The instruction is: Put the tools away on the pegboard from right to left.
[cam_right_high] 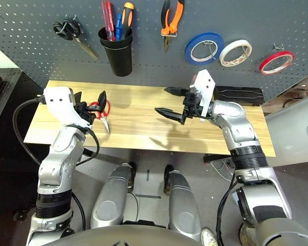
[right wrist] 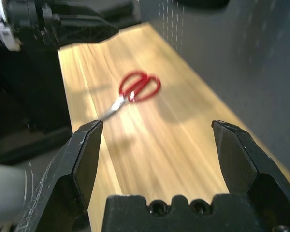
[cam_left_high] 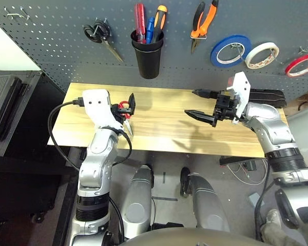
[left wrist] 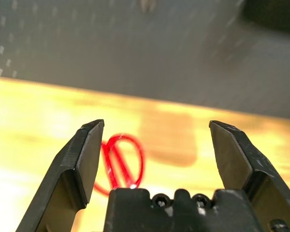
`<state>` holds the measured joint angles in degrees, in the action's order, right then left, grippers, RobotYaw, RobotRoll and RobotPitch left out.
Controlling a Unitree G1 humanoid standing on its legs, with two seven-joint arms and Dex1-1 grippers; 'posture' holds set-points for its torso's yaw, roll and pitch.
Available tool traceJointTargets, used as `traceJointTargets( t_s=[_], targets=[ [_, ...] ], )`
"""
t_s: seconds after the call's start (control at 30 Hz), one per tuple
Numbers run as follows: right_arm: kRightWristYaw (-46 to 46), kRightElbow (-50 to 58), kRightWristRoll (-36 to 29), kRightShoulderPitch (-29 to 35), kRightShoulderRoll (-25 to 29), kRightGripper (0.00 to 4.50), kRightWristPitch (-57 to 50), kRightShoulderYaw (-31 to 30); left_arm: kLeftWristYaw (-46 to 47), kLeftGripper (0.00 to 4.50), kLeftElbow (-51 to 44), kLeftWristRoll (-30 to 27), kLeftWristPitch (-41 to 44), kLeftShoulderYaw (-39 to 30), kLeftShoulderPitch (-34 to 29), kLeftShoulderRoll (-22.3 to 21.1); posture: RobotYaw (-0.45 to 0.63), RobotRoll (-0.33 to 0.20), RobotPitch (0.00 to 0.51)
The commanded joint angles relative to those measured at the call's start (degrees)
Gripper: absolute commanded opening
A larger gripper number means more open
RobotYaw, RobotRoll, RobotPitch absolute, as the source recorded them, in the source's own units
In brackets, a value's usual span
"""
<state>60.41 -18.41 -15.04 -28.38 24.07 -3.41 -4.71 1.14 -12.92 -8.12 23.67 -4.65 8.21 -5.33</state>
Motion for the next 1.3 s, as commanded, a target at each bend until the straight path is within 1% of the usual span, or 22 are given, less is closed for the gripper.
traceJointTargets(
  t_s=[0.03, 0.3, 0.43, 0.67, 1.0, 1.13, 1.3],
  targets=[
    [-1.58, -2.67, 3.04, 1.14, -0.87, 4.5, 2.51, -1.85, 1.28, 4.45, 6.84, 2.32, -1.79, -0.42, -1.12, 0.08, 0.29, 0.0, 0.314],
    [-5.07, -4.79, 7.56, 1.78, -3.48, 4.5, 4.49, -4.63, 4.08, 4.45, 20.28, 4.31, -6.29, -2.21, 1.7, 0.26, 0.28, 0.0, 0.325],
    [-6.43, -4.11, 8.82, 2.7, -4.84, 4.5, 4.09, -5.96, 6.06, 4.45, 27.99, 4.52, -8.84, -4.43, 5.65, -0.31, 0.28, 0.0, 0.332],
    [-7.76, -3.55, 9.55, 3.04, -5.53, 4.5, 3.9, -6.67, 9.38, 4.45, 41.18, 4.34, -11.54, -7.57, 12.84, -1.32, 0.27, 0.0, 0.341],
    [-8.28, -1.61, 9.64, 3.34, -6.22, 4.5, 3.06, -6.97, 11.44, 4.45, 60.22, 4.95, -18.62, -8.14, 22.49, -3.68, 0.25, 0.0, 0.34],
    [-7.06, -0.61, 9.47, 3.65, -5.69, 4.5, 2.98, -7.4, 12.68, 4.45, 67.09, 4.3, -19.58, -8.89, 26.02, -4.8, 0.24, 0.0, 0.339],
    [-6.15, 0.06, 9.58, 3.83, -5.03, 4.5, 2.97, -7.66, 13.21, 4.45, 73.31, 3.61, -19.63, -9.77, 28.77, -5.45, 0.24, 0.0, 0.339]
  ],
)
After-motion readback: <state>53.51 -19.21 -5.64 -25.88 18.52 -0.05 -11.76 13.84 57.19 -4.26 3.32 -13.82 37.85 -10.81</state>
